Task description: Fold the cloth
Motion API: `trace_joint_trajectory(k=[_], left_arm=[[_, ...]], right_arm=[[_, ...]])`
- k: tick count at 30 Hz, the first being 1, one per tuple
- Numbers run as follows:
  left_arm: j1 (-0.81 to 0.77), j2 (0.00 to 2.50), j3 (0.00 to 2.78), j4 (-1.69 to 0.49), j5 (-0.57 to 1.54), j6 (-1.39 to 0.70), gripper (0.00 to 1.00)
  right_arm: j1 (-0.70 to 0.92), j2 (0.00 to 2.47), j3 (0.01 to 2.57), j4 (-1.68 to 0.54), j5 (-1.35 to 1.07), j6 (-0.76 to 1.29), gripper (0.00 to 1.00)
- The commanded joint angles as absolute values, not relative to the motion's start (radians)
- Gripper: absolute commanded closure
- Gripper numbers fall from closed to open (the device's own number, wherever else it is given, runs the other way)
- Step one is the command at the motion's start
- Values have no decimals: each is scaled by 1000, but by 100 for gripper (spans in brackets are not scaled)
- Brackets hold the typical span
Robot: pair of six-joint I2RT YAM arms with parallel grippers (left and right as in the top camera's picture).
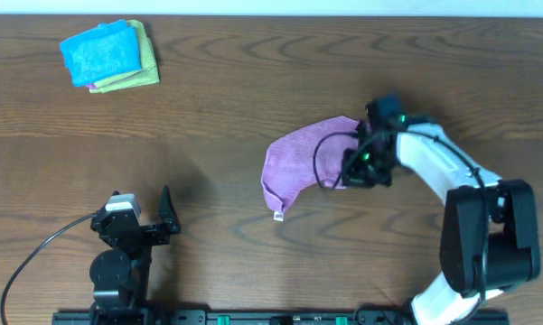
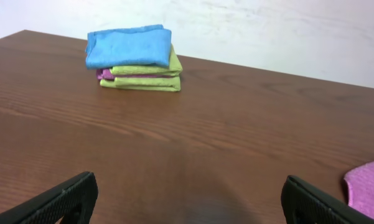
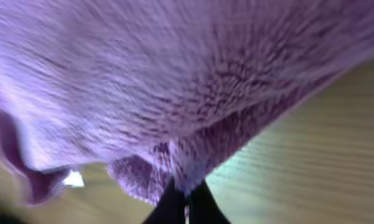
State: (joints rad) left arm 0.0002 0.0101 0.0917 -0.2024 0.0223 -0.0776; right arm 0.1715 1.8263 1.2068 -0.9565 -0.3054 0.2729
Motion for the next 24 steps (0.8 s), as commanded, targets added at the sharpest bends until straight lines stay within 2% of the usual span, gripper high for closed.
trace_joint_trajectory(k=[1,6,13,17,19,24], left_arm=[[7,4,64,-215,19,-70,5],[7,4,64,-215,19,-70,5],[7,4,64,-215,19,-70,5],[7,4,64,-215,19,-70,5],[7,4,64,-215,19,-70,4],[7,4,64,-215,19,-70,5]], right_arm=[[170,1823,1388,-1067,-203,243,99],[171,1823,1599,-1293,-78,219,99],[171,1825,1586,-1464,-73,173,99],[173,1826,1586,-1549,24,223,99],[180,1826,1586,-1534,-11,203,99],[195,1826,1587,-1404,-320,22,99]])
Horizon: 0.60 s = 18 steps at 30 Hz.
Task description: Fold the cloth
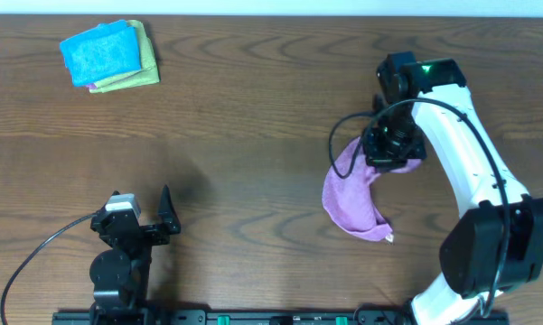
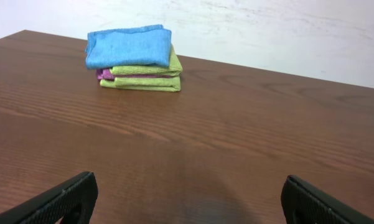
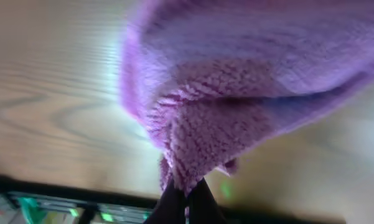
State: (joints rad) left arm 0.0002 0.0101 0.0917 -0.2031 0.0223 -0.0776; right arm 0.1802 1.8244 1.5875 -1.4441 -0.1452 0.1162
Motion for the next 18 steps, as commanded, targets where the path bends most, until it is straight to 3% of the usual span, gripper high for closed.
trace_joint_trajectory(k=[1,14,17,18], left_arm=[[7,4,64,-215,19,-70,5],[7,4,64,-215,19,-70,5],[7,4,64,-215,19,-70,5],[7,4,64,-215,19,-70,5]], right_arm=[[198,1826,1589,-1371,-353,17,99],[291,1826,1808,-947,-988,-36,99],[324,1826,1850,-1026,-886,-147,99],[333,1826,1849,-1123,-609,-138,99]])
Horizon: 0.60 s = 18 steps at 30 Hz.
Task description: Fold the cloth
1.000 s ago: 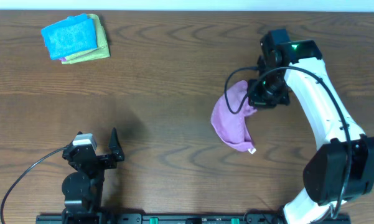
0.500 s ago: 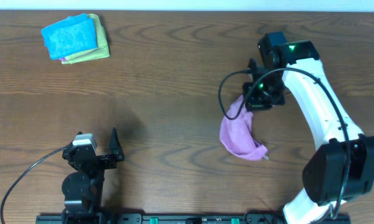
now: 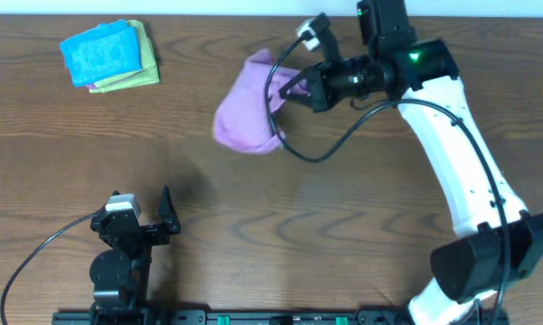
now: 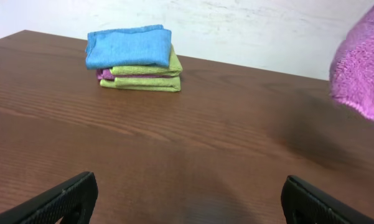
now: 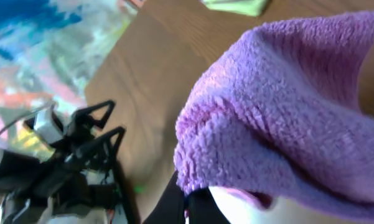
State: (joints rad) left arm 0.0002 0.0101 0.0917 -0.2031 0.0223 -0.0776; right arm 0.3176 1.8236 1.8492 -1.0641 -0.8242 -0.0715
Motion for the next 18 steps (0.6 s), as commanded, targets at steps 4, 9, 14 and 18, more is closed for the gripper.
trace_joint_trajectory(k=[4,9,14,18], left_arm=[[7,4,64,-215,19,-70,5],[7,4,64,-215,19,-70,4],[7,4,64,-215,19,-70,5],[7,4,64,-215,19,-70,5]], right_arm=[[352,1868,1844,-1385,134,142,99],[358,1871,1844,-1393,-15,115,99],[368,1871,1844,-1346,-93,115,99],[389,1871,1844,-1178,-662,-60,99]])
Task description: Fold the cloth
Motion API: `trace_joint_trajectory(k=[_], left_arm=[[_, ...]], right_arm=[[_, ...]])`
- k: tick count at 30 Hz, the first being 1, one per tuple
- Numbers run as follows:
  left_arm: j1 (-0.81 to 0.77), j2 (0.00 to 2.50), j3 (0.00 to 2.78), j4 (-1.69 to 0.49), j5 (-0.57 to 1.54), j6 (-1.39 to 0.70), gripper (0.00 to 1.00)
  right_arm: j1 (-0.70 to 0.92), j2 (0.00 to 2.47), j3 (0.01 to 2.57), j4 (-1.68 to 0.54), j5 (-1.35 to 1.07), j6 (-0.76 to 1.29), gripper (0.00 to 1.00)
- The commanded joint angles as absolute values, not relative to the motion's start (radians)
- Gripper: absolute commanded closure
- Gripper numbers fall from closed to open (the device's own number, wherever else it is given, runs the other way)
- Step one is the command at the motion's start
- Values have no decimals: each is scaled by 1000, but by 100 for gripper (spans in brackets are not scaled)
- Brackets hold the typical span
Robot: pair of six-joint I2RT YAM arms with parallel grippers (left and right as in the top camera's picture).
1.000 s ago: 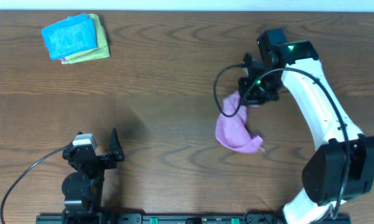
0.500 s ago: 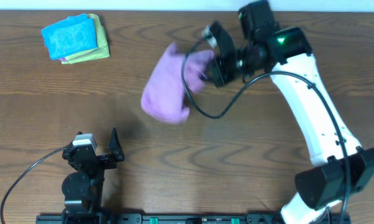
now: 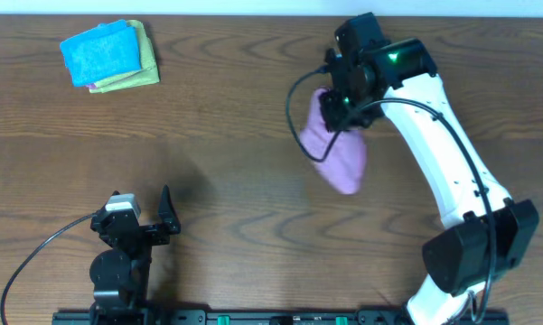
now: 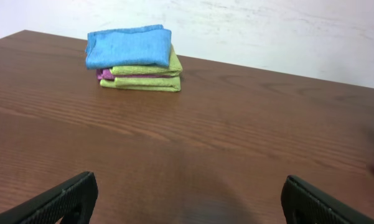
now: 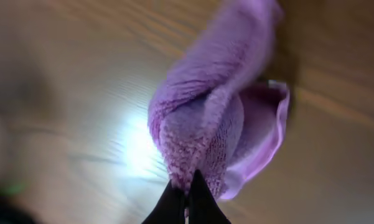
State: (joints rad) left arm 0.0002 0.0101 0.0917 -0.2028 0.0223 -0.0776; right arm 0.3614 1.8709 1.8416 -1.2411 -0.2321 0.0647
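Observation:
The purple cloth (image 3: 337, 149) hangs bunched in the air over the table's right half, pinched at its upper end by my right gripper (image 3: 336, 104), which is shut on it. In the right wrist view the cloth (image 5: 211, 137) dangles from the closed black fingertips (image 5: 188, 200) as a blurred, rolled-up bundle. My left gripper (image 3: 143, 215) rests near the front left edge, open and holding nothing; its two black fingers (image 4: 62, 198) show at the bottom corners of the left wrist view.
A stack of folded cloths, blue on top of green and pink ones (image 3: 108, 54), sits at the back left corner, also seen as the stack (image 4: 135, 57) in the left wrist view. The wooden table (image 3: 208, 181) spreads between it and the arms.
My right gripper has moved with the purple cloth from the back centre-left to the right and nearer, so the cloth now hangs over the right half. It left the left wrist view. The left arm stayed still.
My right gripper held the purple cloth low at the table's centre-right, partly lying on the wood. Then it held it lifted, hanging further right. Then the cloth was swung out toward the back centre-left. Now it hangs bunched over the right half again.

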Motion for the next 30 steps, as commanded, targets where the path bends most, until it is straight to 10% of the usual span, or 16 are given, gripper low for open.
trace_joint_trajectory(k=[1,8,12,13,30], left_arm=[[7,4,64,-215,19,-70,5],[7,4,64,-215,19,-70,5],[7,4,64,-215,19,-70,5],[7,4,64,-215,19,-70,4],[7,4,64,-215,19,-70,5]], right_arm=[[394,1870,1844,-1127,-841,-117,99],[384,1870,1844,-976,-1152,-190,99],[396,1891,1843,-1278,497,523,99],[402,1901,1843,-1299,541,450,99],[418,1909,1843,-1148,-88,116,99]])
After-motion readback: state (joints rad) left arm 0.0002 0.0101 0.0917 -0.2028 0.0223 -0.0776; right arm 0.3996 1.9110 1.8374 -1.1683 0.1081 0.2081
